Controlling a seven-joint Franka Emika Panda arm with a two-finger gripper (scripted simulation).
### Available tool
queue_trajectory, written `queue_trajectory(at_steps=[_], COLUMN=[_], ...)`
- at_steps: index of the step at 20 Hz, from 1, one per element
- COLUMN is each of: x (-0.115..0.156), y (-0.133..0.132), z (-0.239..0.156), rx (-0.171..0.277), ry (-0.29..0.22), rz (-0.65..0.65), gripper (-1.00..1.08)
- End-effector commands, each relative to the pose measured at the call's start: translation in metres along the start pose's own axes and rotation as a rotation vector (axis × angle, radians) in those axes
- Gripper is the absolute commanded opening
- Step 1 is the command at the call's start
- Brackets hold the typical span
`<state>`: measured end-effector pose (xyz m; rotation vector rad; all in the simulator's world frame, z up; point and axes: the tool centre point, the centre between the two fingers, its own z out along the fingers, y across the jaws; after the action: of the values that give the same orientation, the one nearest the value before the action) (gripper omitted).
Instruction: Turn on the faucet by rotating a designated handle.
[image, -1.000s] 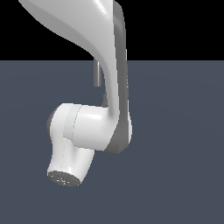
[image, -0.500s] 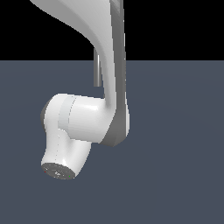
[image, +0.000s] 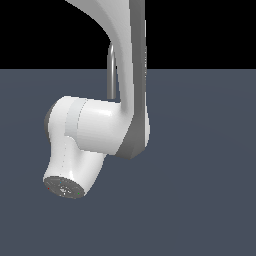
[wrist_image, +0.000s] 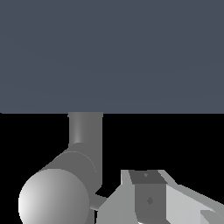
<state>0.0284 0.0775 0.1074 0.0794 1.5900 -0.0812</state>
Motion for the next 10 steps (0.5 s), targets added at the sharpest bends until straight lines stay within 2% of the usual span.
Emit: queue_trajectory(at_steps=[1,7,8,9,10], x=[-0.017,-0.041,-0.041,-0.018,-0.022], y=[-0.005,-0.012,-0.012,-0.012,-0.016], z=[0.0,0.0,0.0,-0.001,0.0], rx=[0.004,0.002,0.002,0.003,0.003], ry=[-0.015,-0.02,-0.02,0.014,0.012], rz=[0.001,0.002,0.002,-0.001,-0.001], gripper=[-1.0,-1.0,-1.0,-1.0,-1.0])
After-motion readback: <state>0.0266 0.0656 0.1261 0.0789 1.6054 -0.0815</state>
